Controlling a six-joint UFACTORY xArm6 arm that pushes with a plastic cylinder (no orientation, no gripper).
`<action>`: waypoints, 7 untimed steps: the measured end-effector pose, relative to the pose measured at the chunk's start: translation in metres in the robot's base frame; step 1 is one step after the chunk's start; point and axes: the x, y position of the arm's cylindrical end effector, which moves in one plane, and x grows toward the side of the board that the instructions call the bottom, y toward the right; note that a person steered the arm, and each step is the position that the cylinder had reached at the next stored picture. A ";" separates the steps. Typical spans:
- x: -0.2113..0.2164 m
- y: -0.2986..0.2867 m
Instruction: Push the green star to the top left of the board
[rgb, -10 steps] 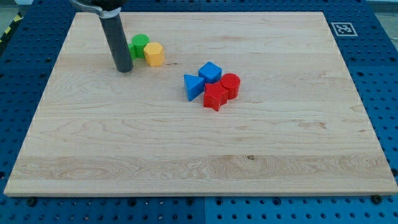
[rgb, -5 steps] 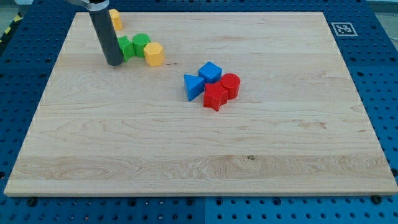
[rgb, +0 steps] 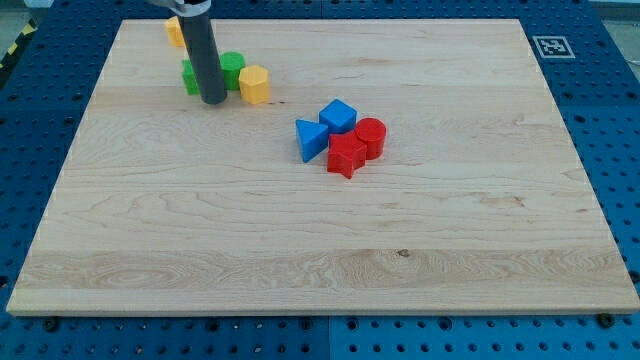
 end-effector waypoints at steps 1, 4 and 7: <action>-0.019 -0.005; -0.058 -0.056; -0.044 -0.034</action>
